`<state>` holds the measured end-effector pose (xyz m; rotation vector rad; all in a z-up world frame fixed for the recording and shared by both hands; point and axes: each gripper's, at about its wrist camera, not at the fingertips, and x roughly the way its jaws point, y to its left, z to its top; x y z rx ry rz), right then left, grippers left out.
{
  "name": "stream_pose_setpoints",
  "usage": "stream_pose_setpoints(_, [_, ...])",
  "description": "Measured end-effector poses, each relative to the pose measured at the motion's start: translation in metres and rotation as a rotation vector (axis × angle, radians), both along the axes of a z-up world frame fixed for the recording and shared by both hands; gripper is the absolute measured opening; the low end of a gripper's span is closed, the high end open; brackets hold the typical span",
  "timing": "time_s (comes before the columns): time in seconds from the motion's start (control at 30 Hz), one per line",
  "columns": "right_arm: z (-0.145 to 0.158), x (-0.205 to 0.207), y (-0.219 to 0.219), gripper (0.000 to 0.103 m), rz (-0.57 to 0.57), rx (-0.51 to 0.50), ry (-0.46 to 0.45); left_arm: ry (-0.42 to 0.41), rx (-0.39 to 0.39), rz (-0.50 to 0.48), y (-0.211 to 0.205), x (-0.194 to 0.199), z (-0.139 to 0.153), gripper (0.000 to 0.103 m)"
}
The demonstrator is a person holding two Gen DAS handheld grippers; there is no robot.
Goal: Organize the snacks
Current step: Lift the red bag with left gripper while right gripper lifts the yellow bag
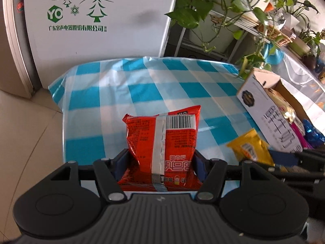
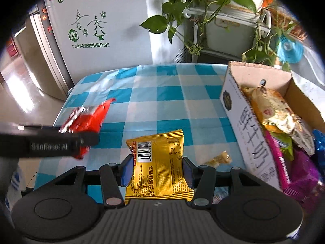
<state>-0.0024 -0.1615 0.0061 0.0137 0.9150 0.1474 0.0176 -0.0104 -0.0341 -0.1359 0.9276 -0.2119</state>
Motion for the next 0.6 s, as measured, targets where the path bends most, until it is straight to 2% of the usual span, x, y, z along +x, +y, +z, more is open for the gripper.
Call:
stream_pose_setpoints(0.27, [0.006, -0.022, -0.008, 0.057, -0.009, -0.024, -0.011, -0.015, -0.009, -0.006, -0.007, -0.034, -0.002, 0.064])
stream_pose_setpoints(0.6, [0.002, -0.038, -0.010, 0.057, -0.012, -0.059, -0.010, -0.045, -0.032, -0.004, -0.009, -0.051, 0.004, 0.064])
